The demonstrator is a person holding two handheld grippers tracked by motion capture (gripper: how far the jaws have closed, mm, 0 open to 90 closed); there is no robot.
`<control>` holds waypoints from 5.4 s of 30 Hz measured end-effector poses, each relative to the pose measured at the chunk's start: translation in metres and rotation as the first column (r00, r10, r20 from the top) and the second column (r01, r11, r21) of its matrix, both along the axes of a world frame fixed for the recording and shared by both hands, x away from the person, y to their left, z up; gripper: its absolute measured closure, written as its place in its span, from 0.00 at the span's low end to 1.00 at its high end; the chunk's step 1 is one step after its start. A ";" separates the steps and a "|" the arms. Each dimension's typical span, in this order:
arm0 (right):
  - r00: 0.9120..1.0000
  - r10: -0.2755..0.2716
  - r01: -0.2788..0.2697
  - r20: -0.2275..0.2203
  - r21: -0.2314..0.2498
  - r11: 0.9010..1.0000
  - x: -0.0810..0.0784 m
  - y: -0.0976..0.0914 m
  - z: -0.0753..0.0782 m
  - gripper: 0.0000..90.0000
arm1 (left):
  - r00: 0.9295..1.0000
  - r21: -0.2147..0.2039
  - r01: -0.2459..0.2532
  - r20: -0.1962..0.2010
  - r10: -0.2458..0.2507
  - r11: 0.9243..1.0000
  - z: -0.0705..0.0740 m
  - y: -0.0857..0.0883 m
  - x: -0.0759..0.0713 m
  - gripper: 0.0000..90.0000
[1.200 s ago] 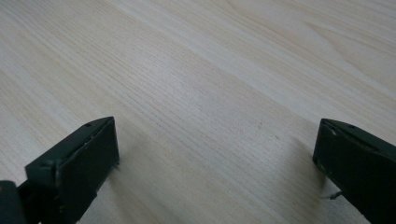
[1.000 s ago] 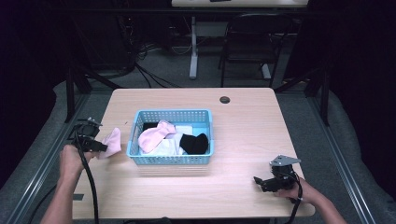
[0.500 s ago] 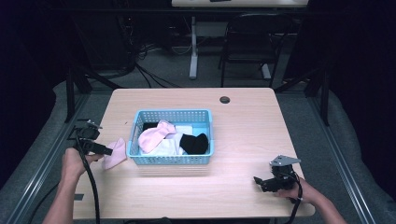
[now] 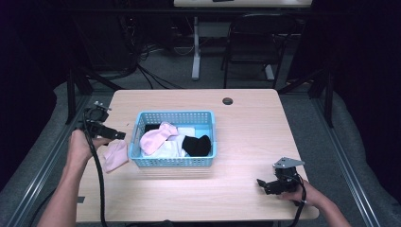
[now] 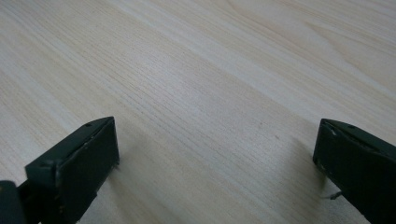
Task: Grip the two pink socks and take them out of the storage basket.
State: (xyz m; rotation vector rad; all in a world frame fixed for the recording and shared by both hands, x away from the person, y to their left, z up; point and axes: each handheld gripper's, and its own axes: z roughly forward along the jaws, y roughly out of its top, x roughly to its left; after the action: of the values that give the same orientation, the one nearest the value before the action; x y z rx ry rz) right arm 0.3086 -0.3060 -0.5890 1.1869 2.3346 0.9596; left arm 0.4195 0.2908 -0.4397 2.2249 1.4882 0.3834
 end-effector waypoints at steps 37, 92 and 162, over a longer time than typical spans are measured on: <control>1.000 0.001 -0.001 0.000 0.006 1.000 0.000 0.000 0.000 0.00 | 0.967 0.020 0.243 -0.085 -0.240 0.970 -0.037 -0.121 0.069 0.11; 1.000 0.006 -0.006 0.001 0.001 1.000 0.000 0.000 0.000 0.00 | 0.989 0.054 0.134 -0.063 -0.130 0.990 -0.046 -0.108 0.064 0.97; 1.000 0.006 -0.006 -0.001 0.000 1.000 0.000 0.000 0.000 0.00 | 0.979 -0.011 -0.101 0.174 0.102 0.995 0.065 0.047 -0.051 0.97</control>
State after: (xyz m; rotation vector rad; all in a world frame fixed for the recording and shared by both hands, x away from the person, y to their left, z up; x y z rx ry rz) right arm 0.3084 -0.3060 -0.5890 1.1812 2.3400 0.9619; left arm 0.3687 0.3381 -0.3743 2.0601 1.5099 0.5933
